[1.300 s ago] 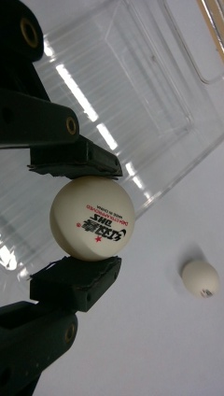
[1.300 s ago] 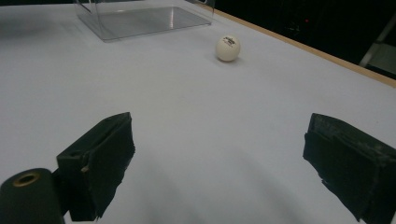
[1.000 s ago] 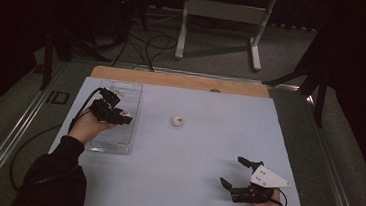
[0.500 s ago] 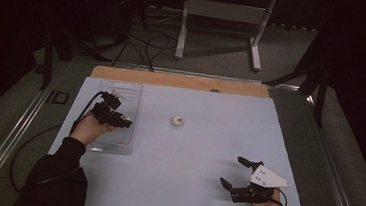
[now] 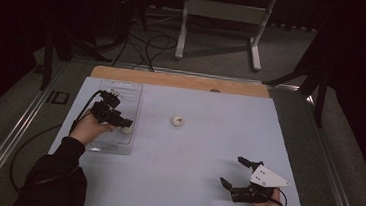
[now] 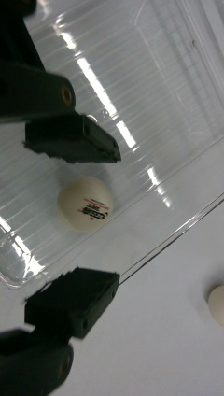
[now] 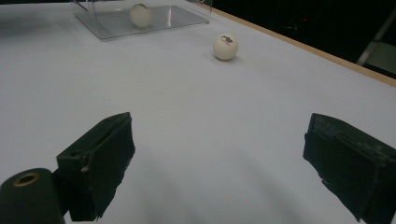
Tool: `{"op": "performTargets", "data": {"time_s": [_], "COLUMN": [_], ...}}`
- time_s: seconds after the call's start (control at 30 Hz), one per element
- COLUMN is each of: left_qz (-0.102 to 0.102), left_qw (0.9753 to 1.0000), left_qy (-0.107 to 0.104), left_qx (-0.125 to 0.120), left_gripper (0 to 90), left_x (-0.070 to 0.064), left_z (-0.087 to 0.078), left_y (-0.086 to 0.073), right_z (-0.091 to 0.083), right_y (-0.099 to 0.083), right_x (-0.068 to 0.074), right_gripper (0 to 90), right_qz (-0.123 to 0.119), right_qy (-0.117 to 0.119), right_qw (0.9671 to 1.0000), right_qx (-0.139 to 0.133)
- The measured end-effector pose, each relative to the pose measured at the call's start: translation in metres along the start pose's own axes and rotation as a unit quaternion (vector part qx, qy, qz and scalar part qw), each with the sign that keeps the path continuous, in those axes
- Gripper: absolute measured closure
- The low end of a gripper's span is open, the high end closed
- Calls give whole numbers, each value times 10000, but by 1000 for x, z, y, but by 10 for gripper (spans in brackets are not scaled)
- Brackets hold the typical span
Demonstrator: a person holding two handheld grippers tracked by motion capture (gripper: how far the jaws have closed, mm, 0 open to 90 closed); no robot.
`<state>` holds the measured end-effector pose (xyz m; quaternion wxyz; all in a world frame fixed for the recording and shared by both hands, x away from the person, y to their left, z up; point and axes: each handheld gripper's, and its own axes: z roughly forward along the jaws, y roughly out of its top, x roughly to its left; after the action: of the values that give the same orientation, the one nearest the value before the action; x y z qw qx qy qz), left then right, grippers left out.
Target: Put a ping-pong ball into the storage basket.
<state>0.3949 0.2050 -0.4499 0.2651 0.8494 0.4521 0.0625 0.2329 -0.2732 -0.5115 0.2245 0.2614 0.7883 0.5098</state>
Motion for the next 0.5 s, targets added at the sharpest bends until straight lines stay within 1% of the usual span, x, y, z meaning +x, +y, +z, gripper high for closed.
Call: {"op": "performTargets", "data": {"time_s": [0.03,0.13,0.2,0.23,0.37,0.4,0.43,0.5], "left_qz": [-10,-2,2,9,27,32,52,58], "left_qw": [10000,10000,10000,9999,9999,9999,9999,9998], "left_qy": [42,64,70,104,71,122,97,121], "left_qx": [-11,-10,-28,-21,-93,-97,-109,-133], "left_gripper": [311,245,228,202,160,148,140,98], "left_x": [-1,-3,-4,-5,-7,-8,-10,-12], "left_z": [-1,-3,-4,-5,-8,-9,-10,-12], "left_y": [0,2,3,3,5,5,6,7], "right_z": [0,0,0,0,0,0,0,0], "right_y": [0,0,0,0,0,0,0,0], "right_x": [0,0,0,0,0,0,0,0], "right_gripper": [86,86,86,86,86,86,86,86], "right_qz": [3,6,5,-10,-2,-13,-8,-6], "right_qy": [7,9,1,-1,2,-1,-1,2], "right_qw": [10000,10000,10000,10000,10000,10000,10000,10000], "right_qx": [1,1,-1,-3,-4,-3,-6,-2]}}
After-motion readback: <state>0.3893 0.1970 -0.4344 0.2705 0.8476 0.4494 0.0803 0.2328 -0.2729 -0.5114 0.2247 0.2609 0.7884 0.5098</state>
